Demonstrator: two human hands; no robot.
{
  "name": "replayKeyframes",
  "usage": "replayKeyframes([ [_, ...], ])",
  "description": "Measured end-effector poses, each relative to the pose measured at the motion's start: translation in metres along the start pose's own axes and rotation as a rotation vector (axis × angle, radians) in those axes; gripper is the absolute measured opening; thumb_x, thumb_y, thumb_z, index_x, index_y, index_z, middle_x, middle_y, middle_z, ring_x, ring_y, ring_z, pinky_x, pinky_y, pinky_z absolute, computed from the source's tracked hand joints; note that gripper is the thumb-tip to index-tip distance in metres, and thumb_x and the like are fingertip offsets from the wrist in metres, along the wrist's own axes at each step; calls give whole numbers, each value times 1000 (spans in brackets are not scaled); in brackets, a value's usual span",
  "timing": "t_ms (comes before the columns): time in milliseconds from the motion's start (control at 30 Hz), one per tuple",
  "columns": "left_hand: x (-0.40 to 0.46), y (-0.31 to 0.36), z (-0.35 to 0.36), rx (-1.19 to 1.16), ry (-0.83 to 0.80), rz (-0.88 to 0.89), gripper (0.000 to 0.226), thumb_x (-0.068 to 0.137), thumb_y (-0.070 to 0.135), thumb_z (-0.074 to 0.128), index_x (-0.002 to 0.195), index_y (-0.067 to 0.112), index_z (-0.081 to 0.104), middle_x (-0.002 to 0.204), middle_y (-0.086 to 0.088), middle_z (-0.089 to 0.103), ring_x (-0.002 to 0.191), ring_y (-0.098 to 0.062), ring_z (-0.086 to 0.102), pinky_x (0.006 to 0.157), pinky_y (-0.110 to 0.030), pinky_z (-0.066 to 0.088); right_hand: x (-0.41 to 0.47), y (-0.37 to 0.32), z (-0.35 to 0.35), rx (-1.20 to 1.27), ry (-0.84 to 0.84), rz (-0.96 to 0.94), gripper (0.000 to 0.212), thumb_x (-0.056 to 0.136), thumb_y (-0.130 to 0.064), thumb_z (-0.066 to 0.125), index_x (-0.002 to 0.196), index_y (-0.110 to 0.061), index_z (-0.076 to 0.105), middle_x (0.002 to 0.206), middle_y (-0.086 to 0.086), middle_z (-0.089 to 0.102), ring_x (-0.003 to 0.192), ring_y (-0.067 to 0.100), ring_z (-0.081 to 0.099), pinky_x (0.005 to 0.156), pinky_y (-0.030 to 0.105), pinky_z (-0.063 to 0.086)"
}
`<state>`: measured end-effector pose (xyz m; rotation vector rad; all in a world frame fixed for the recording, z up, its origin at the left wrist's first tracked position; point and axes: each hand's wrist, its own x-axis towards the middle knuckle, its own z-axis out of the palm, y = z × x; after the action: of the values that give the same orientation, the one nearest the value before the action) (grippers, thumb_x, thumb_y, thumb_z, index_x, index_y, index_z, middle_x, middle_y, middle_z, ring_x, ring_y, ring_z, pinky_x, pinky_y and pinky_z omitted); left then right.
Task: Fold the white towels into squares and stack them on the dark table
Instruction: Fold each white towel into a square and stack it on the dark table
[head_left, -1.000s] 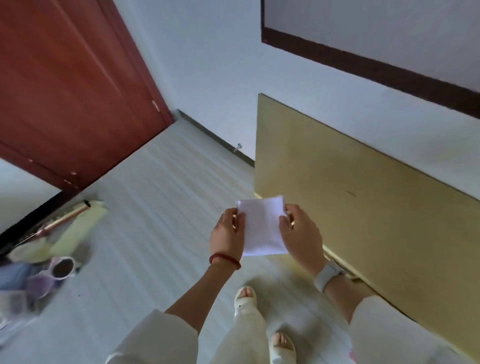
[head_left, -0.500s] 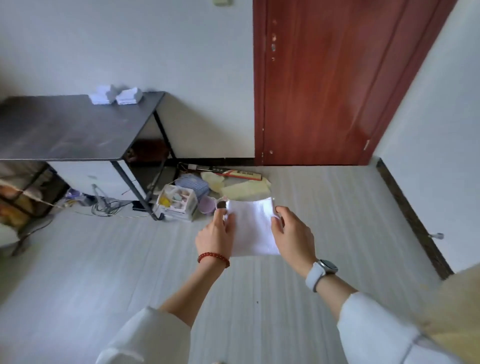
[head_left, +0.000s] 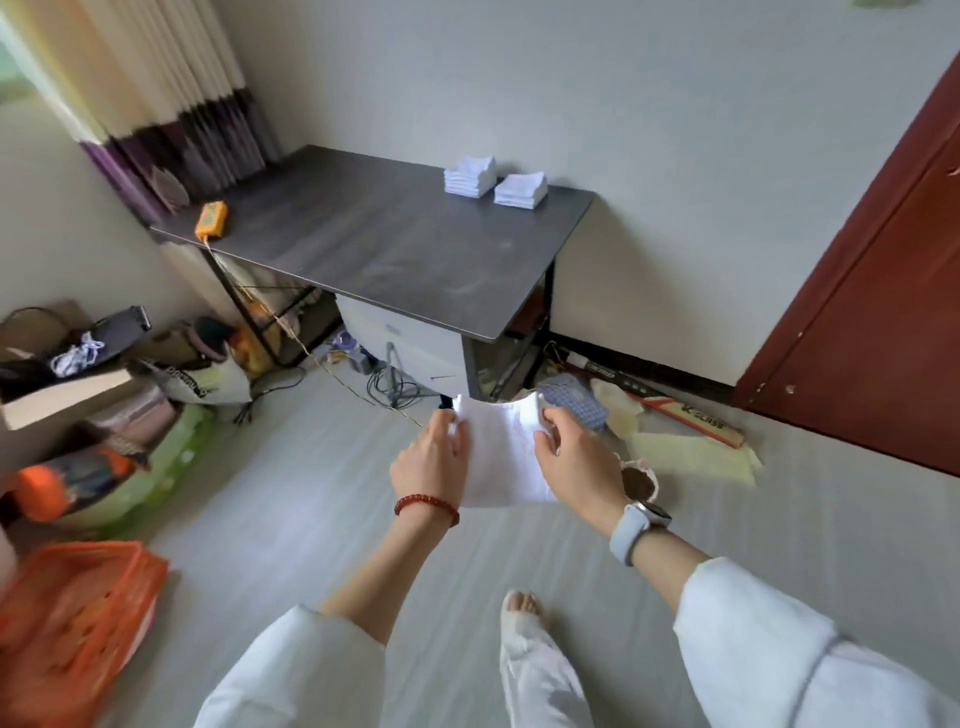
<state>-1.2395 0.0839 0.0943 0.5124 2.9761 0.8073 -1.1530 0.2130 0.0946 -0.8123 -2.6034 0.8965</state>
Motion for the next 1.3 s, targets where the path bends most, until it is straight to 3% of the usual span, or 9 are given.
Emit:
replayKeyframes([
  [300, 255, -24, -13, -26, -87, -64, 28, 97, 32, 37, 117, 20, 51, 101, -4, 64, 97, -29, 56, 70, -28, 34, 252, -68, 79, 151, -116, 12, 25, 92, -23, 46, 115, -13, 52, 105, 7, 64, 98, 33, 56, 72, 33, 40],
  [433, 349, -39, -19, -76, -74, -108, 24, 96, 33, 39, 110, 20, 53, 86, 4, 57, 89, -26, 54, 68, -28, 33, 341, -96, 106, 204, -203, 48, 19, 91, -25, 47, 106, -15, 52, 94, 5, 62, 92, 33, 56, 74, 34, 41],
  [600, 466, -67, -12, -97, -103, -124, 23, 95, 32, 40, 111, 21, 52, 96, 0, 62, 82, -22, 48, 70, -29, 36, 445, -126, 140, 214, -245, 77, 17, 91, -24, 46, 98, -11, 54, 81, 0, 57, 82, 26, 54, 72, 35, 43],
  [733, 559, -74, -3, -183, -189, -85, 23, 94, 33, 42, 112, 24, 54, 92, 4, 55, 85, -21, 50, 72, -28, 39, 522, -138, 167, 227, -197, 140, 16, 90, -25, 46, 93, -12, 54, 75, -5, 55, 75, 21, 52, 69, 33, 40],
  [967, 732, -100, 19, -267, -409, 39, 26, 92, 36, 46, 113, 23, 55, 100, 4, 61, 92, -21, 58, 83, -33, 49, 646, -163, 220, 223, -101, 305, 10, 91, -21, 44, 94, -15, 51, 73, -7, 50, 73, 19, 49, 68, 32, 39],
  [1167, 822, -42, 65, -243, -578, 156, 28, 93, 36, 44, 113, 22, 56, 101, 3, 62, 87, -19, 56, 80, -30, 46, 708, -138, 206, 227, -3, 459, 16, 93, -18, 43, 105, -15, 53, 90, -2, 59, 85, 21, 56, 75, 36, 45],
  [1300, 860, 21, 102, -287, -634, 236, 29, 93, 39, 41, 110, 20, 54, 89, 5, 57, 86, -20, 57, 76, -32, 48, 757, -102, 177, 226, 134, 502, 24, 94, -16, 43, 116, -13, 53, 99, 0, 59, 95, 22, 57, 85, 38, 48],
])
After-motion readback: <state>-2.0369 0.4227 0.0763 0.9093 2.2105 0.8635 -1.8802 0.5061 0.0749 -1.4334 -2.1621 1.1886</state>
